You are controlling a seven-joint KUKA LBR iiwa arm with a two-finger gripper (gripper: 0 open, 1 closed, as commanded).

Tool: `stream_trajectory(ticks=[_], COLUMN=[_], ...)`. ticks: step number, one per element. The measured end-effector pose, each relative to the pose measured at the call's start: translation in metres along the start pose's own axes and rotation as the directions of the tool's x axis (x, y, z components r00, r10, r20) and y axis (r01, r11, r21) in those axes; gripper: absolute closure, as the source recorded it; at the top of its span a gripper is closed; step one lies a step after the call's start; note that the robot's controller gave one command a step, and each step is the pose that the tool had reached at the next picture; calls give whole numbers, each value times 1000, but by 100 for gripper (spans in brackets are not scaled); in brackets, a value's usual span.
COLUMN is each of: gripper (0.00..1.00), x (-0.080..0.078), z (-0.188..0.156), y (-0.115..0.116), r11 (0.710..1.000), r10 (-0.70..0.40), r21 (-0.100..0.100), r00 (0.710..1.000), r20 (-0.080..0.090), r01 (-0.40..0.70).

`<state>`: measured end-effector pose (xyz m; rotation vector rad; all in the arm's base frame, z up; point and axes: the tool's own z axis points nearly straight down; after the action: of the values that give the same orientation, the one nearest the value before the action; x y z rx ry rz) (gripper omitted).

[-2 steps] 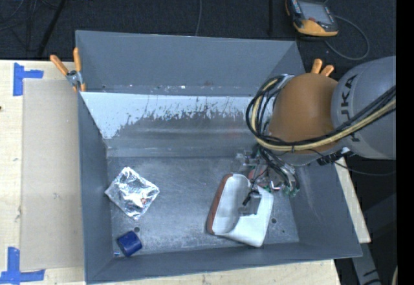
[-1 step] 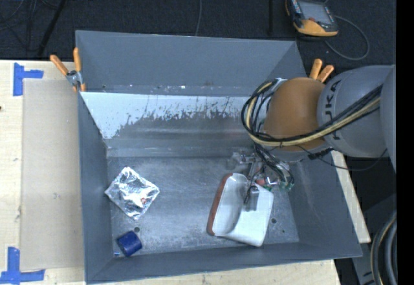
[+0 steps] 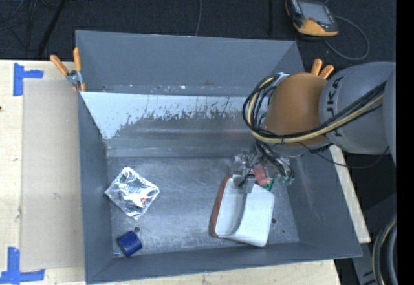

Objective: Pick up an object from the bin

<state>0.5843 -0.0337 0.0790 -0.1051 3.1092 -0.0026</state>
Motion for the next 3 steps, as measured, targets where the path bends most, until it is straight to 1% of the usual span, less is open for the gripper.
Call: stream_trajectory(ticks=[1,2,3], gripper=[100,0,0], x=[37,38,42], z=[-210,-205,-89], y=[-1,-1,11], r11=[999,999,983], r10=[-38,-37,-183], r21=[-2,-4,-11], r00=[999,999,982], r20=[-21,-29,-38], r01=[38,37,183])
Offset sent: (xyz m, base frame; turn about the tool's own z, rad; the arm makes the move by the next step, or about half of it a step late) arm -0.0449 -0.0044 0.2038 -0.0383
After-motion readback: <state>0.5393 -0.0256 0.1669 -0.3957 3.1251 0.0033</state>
